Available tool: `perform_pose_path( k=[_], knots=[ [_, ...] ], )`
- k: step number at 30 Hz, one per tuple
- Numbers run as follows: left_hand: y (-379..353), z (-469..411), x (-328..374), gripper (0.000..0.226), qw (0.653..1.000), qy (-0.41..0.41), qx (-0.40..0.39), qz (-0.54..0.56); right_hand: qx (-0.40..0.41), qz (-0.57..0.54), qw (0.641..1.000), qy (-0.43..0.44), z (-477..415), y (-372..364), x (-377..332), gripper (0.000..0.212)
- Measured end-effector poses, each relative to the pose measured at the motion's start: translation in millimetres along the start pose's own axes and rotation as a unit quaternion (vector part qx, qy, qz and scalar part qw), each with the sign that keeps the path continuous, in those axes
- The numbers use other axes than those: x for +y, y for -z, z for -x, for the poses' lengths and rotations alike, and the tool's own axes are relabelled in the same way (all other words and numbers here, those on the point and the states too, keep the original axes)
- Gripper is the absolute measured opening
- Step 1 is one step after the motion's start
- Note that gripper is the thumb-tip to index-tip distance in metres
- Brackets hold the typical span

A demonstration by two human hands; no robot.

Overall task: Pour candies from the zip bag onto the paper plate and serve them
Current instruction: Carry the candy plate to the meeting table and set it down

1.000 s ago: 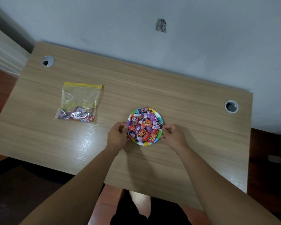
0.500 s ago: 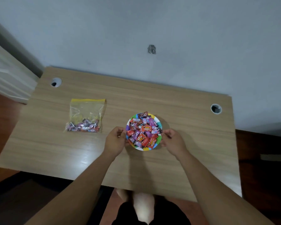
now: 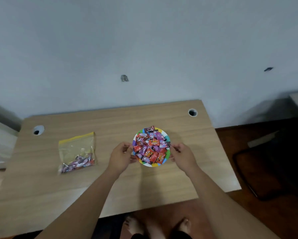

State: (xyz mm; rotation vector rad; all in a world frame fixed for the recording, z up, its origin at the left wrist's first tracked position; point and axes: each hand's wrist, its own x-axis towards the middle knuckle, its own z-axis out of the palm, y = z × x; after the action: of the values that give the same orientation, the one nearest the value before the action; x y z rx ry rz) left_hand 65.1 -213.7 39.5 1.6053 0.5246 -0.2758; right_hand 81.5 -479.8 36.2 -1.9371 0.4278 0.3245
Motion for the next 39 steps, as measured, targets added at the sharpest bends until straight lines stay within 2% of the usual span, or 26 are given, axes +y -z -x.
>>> perform_pose_path(
  k=[12,27,33,39],
  knots=[
    [-107.6,67.0,32.5,0.014,0.994,-0.044,-0.094,-0.036,0.087,-0.060,0.994,-0.010,76.4,123.3,40.2,0.013],
    [-309.3,233.2,3.0,0.013,0.983,-0.042,-0.169,-0.056,0.199,-0.050,0.979,-0.019,215.5,327.6,159.2,0.012],
    [-398.4,296.8,-5.6,0.011,0.967,-0.048,-0.228,-0.099,0.251,-0.070,0.964,-0.050,285.0,403.9,206.7,0.012],
    [-490.1,344.6,-9.1,0.015,0.937,-0.069,-0.294,-0.175,0.314,-0.109,0.939,-0.090,345.6,473.9,255.7,0.013]
  ],
)
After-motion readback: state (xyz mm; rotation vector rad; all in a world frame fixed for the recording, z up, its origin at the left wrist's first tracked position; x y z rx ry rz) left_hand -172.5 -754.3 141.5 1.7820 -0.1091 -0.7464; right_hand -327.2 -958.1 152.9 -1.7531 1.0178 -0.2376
